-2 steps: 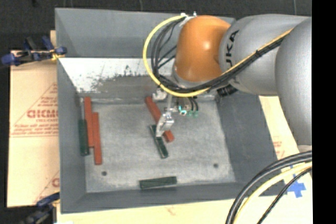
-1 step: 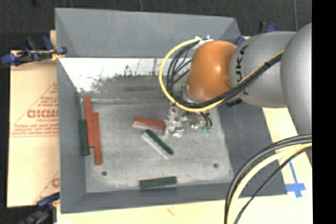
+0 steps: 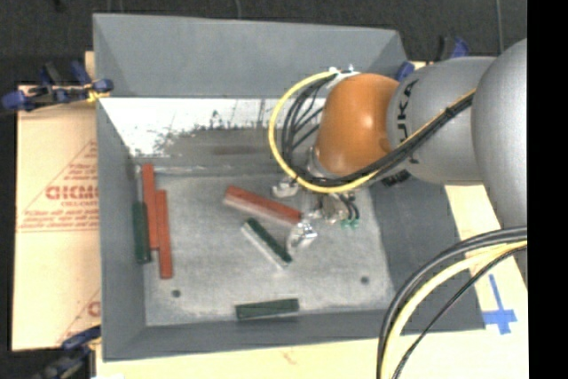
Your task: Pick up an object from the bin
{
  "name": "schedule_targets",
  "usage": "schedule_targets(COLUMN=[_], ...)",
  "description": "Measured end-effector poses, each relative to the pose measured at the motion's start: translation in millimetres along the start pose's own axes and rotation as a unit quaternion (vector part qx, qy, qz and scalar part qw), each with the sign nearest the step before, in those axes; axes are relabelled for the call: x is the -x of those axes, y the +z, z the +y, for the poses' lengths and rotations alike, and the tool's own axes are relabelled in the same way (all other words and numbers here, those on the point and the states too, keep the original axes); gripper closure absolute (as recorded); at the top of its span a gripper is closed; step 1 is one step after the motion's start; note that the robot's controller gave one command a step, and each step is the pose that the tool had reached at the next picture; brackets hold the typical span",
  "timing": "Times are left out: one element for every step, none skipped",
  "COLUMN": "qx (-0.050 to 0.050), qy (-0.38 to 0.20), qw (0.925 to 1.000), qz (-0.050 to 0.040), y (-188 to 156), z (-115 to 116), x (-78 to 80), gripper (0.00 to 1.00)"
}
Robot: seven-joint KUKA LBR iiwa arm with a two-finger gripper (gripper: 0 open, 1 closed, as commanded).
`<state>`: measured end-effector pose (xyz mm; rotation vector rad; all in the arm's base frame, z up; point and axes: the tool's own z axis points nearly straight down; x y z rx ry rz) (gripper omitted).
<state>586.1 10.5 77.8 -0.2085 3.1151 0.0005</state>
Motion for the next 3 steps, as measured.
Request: schedule_targets(qx=[0.002,0.002,-0.001], qy=[0.001,0.001,-0.011], qw=[0.9999,0.9999,0.9999], qz=[0.0130,0.0132,0.0041], y=[-1.4,-1.3,-164.2], z=[1.2,1.1,-6.2], x=[-4.0,-4.0,21.1], gripper=[1.00,1.00,1.00])
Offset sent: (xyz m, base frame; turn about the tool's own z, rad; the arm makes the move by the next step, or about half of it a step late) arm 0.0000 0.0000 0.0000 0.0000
